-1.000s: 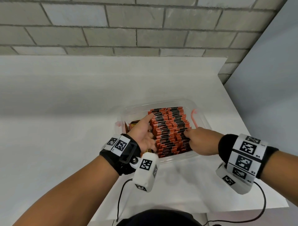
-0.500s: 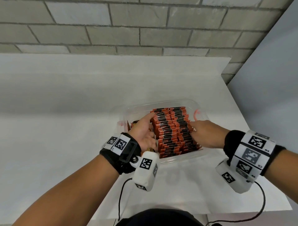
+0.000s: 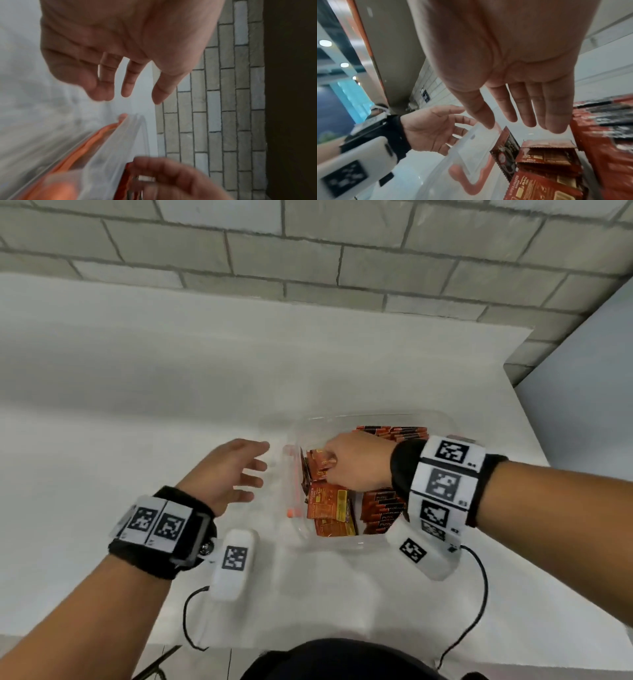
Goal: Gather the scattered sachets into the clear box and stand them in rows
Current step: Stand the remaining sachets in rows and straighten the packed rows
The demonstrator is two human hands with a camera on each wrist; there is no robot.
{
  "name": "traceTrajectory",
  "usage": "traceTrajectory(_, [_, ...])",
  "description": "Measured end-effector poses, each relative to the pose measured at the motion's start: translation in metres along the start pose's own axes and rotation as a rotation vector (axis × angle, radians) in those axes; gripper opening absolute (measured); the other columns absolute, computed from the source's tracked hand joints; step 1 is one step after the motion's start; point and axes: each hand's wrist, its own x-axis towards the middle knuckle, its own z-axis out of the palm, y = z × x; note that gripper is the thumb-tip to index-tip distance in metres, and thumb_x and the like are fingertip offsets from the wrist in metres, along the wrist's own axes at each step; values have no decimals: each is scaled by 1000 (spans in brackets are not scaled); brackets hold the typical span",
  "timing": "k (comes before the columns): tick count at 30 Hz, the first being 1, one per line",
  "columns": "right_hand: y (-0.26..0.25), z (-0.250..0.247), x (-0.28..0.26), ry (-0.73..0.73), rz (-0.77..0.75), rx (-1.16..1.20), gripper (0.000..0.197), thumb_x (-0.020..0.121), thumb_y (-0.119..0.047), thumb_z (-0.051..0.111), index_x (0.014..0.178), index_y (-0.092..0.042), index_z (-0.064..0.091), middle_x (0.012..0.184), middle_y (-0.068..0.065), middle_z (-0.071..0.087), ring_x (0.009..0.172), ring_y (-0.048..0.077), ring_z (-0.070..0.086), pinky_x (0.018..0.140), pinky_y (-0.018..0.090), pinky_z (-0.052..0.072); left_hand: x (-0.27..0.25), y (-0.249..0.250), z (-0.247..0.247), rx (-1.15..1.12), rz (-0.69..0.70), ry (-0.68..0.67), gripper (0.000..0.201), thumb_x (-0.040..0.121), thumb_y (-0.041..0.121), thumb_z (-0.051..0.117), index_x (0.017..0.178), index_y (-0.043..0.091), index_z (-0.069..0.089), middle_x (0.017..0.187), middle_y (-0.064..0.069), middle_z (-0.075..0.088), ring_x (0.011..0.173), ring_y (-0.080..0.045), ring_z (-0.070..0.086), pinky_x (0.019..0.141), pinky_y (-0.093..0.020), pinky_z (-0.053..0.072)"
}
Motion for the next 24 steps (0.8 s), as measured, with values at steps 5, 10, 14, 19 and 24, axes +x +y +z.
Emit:
traceTrajectory(5, [-13,2,39,14,91,-173,31,96,-16,46,66,-16,43,67,-3,41,55,8,37,45,16,33,4,-12,12,-44,-11,-156,25,90,19,66,112,11,57,89,-9,62,63,-21,61,53,-28,53])
traceTrajectory(10, [-17,10,50,-103,118,-240,18,94,-16,51,102,-7,65,70,-4,48,62,12,47,51,17,35,11,-17,12,-82,21,-234,13,88,5,64,100,9,59,79,-11,65,55,-19,61,54,-29,55])
traceTrajectory(14, [-23,6,62,-100,157,-349,26,96,-8,43,111,1,62,97,9,60,81,20,52,60,23,40,15,-20,10,-107,22,-266,9,89,3,62,94,10,58,81,-13,63,53,-18,61,52,-28,54])
traceTrajectory(19, [-25,6,75,-123,255,-432,14,96,-8,44,92,-4,57,71,0,43,64,14,45,49,18,33,18,-21,8,-136,19,-307,9,90,5,63,95,10,58,79,-10,65,53,-17,61,52,-28,54])
traceTrajectory(24, [-23,15,77,-170,189,-517,17,93,-19,56,101,-5,60,91,4,58,78,18,56,64,23,43,18,-21,7,-152,18,-328,10,90,4,61,98,9,58,82,-12,67,55,-18,63,50,-26,53])
